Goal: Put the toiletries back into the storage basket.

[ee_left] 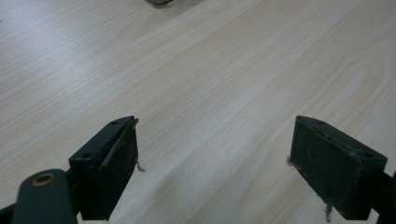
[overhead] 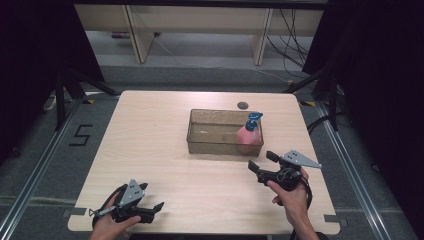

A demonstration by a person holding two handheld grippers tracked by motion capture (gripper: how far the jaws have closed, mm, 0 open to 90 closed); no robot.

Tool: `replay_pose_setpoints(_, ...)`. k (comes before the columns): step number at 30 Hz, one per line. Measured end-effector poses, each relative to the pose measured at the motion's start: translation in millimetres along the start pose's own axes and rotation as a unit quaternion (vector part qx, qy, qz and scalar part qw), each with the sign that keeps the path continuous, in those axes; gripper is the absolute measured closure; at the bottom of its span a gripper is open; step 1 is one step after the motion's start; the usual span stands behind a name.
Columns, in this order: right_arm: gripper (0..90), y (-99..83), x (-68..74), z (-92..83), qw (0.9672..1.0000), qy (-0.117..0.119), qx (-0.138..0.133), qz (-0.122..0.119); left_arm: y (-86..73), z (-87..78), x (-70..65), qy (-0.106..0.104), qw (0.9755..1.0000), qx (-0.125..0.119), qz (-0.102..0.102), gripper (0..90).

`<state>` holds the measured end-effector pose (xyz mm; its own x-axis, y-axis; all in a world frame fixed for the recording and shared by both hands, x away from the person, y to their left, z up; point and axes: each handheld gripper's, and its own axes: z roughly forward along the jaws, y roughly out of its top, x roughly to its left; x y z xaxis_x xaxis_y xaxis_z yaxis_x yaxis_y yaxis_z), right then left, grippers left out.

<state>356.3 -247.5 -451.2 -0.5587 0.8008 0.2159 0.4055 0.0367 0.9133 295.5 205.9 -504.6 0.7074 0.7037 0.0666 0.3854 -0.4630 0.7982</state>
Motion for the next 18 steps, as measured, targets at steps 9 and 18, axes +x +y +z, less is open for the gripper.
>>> replay_pose_setpoints(9, 15.6, -4.3, 2.9, -2.3, 0.9999, 0.006, 0.007, 0.004, -0.4, 0.6, -0.8, 0.000, 1.0000, -0.004, -0.005, 15.0)
replay_pose_setpoints(18, 15.6, -10.6, 7.9, -7.3, 0.9997, 0.020, 0.004, 0.010, -0.5, 0.5, -1.0, 0.002, 1.0000, -0.003, -0.005, 14.9)
